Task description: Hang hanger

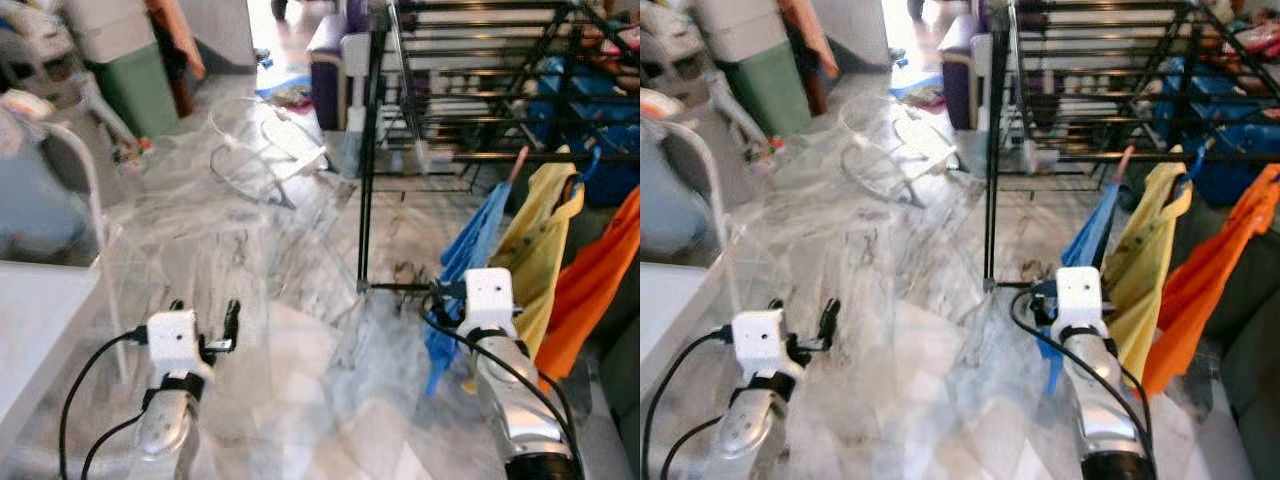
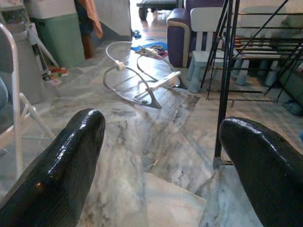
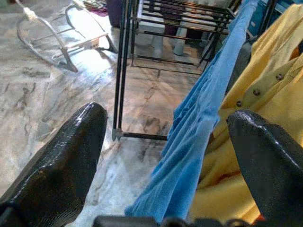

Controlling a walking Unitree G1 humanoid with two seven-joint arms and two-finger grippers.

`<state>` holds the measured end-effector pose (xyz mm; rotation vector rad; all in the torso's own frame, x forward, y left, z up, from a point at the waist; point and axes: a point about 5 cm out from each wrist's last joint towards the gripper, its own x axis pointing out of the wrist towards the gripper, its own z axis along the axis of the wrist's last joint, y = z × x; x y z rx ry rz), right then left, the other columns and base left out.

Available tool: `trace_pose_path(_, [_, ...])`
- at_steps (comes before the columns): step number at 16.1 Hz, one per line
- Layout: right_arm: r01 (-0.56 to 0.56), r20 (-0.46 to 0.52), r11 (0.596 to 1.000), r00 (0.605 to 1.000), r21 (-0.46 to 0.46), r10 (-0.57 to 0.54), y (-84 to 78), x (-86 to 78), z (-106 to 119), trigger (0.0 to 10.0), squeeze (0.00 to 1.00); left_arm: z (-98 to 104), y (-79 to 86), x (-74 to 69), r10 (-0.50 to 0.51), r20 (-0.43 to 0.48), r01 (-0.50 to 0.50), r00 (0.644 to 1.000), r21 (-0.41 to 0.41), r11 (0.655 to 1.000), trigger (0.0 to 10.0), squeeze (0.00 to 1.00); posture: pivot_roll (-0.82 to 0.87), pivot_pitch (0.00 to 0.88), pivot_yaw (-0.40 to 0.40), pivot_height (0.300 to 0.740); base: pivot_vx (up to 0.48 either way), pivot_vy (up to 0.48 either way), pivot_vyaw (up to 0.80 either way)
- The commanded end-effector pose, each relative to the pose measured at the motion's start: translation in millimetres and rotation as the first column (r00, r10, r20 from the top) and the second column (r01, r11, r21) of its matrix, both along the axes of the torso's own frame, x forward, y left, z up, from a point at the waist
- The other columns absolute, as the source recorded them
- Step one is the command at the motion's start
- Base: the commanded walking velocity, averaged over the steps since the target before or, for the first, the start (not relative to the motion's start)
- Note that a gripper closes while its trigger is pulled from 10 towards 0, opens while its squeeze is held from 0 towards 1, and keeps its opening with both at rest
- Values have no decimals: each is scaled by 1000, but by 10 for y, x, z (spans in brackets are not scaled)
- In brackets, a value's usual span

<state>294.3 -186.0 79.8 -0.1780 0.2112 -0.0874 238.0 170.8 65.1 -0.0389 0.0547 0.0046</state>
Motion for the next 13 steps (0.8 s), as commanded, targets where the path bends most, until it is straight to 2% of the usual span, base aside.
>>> trace_pose_path(1, [14,11,1000,1000,-2,-14,-18,14,44,10000,0,21,-38,31,-16,2,17,1000,-15,1000,10000,0,-153,0,56,740,409,0,0])
trace_pose_path(4, [16,11,1000,1000,-1,-16,-22,30,44,10000,0,4,-75,41,-26,-4,26,1000,-24,999,10000,0,-155,0,58,740,426,0,0])
trace_pose_path(6, [19,8,1000,1000,0,-19,-16,35,41,10000,0,-3,-101,42,-37,-10,36,999,-30,999,10000,0,-154,0,61,740,409,0,-587])
trace_pose_path(9, [21,13,1000,1000,-8,-21,0,48,43,10000,0,-9,-107,47,-46,-21,46,999,-31,998,10000,0,-151,0,63,740,382,0,0])
trace_pose_path(13, [20,13,1000,1000,-13,-20,9,62,44,10000,0,-46,-103,44,-30,-47,28,998,-39,999,10000,0,-150,0,63,740,0,0,0])
